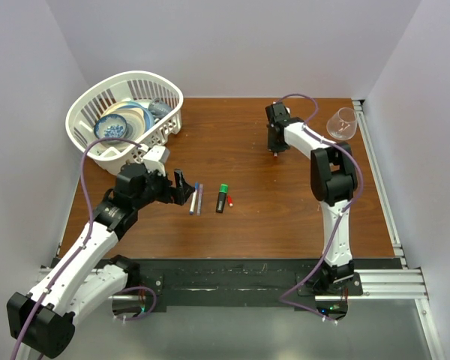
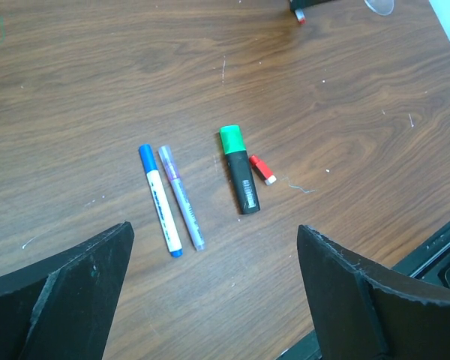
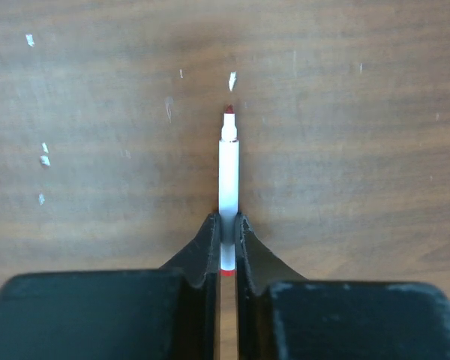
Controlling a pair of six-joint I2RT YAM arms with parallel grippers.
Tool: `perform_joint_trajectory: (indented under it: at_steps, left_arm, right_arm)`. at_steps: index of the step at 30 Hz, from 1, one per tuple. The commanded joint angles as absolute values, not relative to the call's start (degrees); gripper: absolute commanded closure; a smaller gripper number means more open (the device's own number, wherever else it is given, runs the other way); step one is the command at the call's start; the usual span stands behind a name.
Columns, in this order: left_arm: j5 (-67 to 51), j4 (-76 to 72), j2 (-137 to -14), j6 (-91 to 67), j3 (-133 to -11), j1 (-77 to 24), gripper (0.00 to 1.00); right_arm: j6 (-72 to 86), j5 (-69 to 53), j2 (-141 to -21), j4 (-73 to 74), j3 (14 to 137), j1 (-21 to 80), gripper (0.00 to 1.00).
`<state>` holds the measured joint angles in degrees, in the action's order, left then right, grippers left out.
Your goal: Insert the pens into the pen caps
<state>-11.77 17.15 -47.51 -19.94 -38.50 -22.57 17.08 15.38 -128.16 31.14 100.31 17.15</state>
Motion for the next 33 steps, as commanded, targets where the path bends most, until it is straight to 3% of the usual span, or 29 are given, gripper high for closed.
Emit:
perform_joint_trajectory:
  at_steps: [1, 4, 14, 18, 26, 31, 33]
  left_arm:
    - [-11.8, 13.2, -46.9, -21.3, -38.1, -22.3, 0.06]
    - [-12.4, 10.6, -48.6, -25.7, -37.5, -22.4, 0.11]
    - [-18.3, 3.3, -60.5, -34.4, -42.5, -22.5, 0.14]
    - [-22.1, -3.7, -64.1, -38.4, -43.4, -22.8, 0.16]
    - [-23.1, -12.0, -68.5, -42.6, -43.0, -25.9, 0.25]
    - [-23.2, -15.0, -71.5, -44.9, -42.9, -28.6, 0.38]
    - [-23.3, -15.4, -72.3, -45.1, -43.2, -29.8, 0.53]
  right_arm:
    - [16.1, 13.1, -121.0, 31.8, 91.3, 18.7, 1.0]
    - [16.3, 11.5, -112.5, 26.6, 81.8, 21.0, 1.0]
    - [25.7, 3.3, -88.0, 11.3, 57.9, 36.4, 1.0]
    - [28.5, 2.1, -80.7, 3.9, 53.5, 44.2, 1.0]
    - [31.8, 1.6, -76.2, 0.8, 52.5, 50.0, 1.0]
    - [33.0, 2.9, -74.9, -1.2, 52.1, 51.8, 1.0]
    - [33.1, 4.2, -74.8, -1.1, 52.5, 52.1, 1.0]
